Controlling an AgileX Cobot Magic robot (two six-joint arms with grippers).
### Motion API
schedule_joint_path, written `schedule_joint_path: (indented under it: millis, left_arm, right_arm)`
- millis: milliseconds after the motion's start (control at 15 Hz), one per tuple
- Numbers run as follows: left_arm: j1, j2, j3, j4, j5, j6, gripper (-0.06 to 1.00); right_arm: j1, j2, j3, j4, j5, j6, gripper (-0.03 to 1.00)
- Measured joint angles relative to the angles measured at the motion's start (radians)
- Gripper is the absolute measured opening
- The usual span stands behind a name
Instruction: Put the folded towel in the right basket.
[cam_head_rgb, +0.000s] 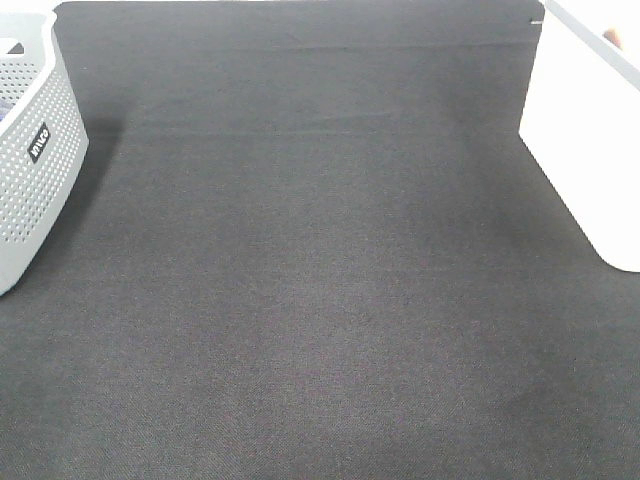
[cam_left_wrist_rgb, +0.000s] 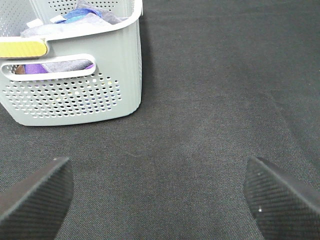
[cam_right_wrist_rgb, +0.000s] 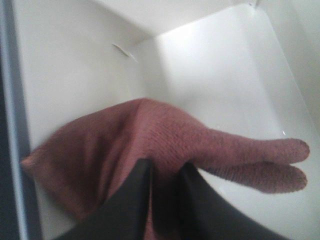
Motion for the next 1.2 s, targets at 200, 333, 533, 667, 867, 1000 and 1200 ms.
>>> schedule_joint_path:
  millis: [200, 333, 533, 667, 867, 1000, 1200]
  left_arm:
    - [0.000, 0.000, 0.000, 0.000, 0.000, 0.000, 0.88]
    - [0.000, 0.000, 0.000, 0.000, 0.000, 0.000, 0.88]
    - [0.000, 0.000, 0.000, 0.000, 0.000, 0.000, 0.88]
    - [0.000, 0.000, 0.000, 0.000, 0.000, 0.000, 0.88]
    - [0.000, 0.000, 0.000, 0.000, 0.000, 0.000, 0.88]
    - [0.000, 0.000, 0.000, 0.000, 0.000, 0.000, 0.88]
    - [0.000, 0.000, 0.000, 0.000, 0.000, 0.000, 0.88]
  right_arm:
    - [0.000, 0.009, 0.002, -0.033, 0.011, 0.044, 0.57]
    - [0.000, 0.008, 0.002, -0.030, 0.012, 0.046, 0.65]
    - [0.004, -0.040, 0.002, 0.037, 0.014, 0.041, 0.67]
    - [0.009, -0.064, 0.002, 0.052, 0.014, 0.036, 0.67]
    - [0.088, -0.136, 0.001, 0.039, 0.024, 0.025, 0.67]
    - [0.163, -0.169, 0.000, -0.005, 0.056, 0.022, 0.67]
    - [0.261, -0.216, 0.000, -0.053, 0.144, 0.048, 0.68]
